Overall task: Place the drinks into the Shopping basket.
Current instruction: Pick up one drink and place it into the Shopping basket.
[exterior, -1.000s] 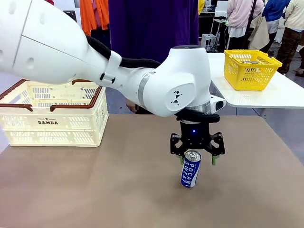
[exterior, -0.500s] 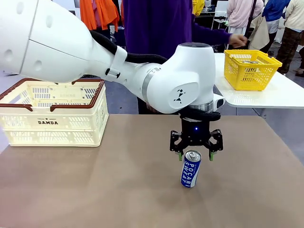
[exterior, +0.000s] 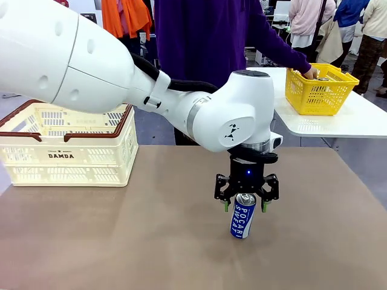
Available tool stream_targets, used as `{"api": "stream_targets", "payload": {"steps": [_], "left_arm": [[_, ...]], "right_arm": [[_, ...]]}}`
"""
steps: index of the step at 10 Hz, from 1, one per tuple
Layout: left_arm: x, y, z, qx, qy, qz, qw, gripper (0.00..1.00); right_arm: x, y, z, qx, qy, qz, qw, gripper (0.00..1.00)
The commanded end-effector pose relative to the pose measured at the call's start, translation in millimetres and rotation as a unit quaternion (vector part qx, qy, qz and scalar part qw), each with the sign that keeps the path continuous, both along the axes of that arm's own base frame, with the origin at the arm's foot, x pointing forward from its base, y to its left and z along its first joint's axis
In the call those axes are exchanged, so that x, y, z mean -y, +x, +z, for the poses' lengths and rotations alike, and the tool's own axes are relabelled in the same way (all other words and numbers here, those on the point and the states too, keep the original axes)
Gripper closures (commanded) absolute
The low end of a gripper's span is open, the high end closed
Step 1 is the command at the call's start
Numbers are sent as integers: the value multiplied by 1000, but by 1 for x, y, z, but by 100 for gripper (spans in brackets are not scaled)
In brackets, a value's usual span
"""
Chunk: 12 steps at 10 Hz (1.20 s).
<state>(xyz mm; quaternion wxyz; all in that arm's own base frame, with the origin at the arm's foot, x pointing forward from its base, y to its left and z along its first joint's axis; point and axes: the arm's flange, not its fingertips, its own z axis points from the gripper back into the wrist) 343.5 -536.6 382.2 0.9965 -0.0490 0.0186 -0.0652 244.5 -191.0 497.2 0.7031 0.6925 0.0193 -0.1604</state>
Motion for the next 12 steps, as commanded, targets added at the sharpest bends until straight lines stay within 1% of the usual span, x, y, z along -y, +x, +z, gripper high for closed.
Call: {"api": "stream_targets", "payload": {"steps": [1,2,3,4,6,7,8,9,10,11,12], "left_arm": [[7,-2,3,-4,27,15,1000,25],[7,-2,4,-8,28,15,999,76],[7,-1,4,-1,37,17,999,100],[7,1,4,7,36,13,999,100],[8,4,3,11,48,10,999,100],[7,4,10,17,50,7,999,100],[1,1,26,19,43,-5,999,100],[-12,-6,60,25,17,-36,999,100],[-32,-14,102,37,34,-57,997,100],[-69,-23,150,14,70,-126,989,100],[-106,-28,186,6,80,-151,985,100]], "right_arm": [[0,-1,3,4,1,-1,1000,0],[0,-1,3,4,1,-1,1000,0],[0,-1,3,4,1,-1,1000,0],[0,-1,3,4,1,-1,1000,0],[0,-1,3,4,1,-1,1000,0],[0,-1,3,4,1,-1,1000,0],[0,-1,3,4,1,-1,1000,0],[0,-1,3,4,1,-1,1000,0],[0,-1,3,4,1,-1,1000,0],[0,-1,3,4,1,-1,1000,0],[0,-1,3,4,1,-1,1000,0]]}}
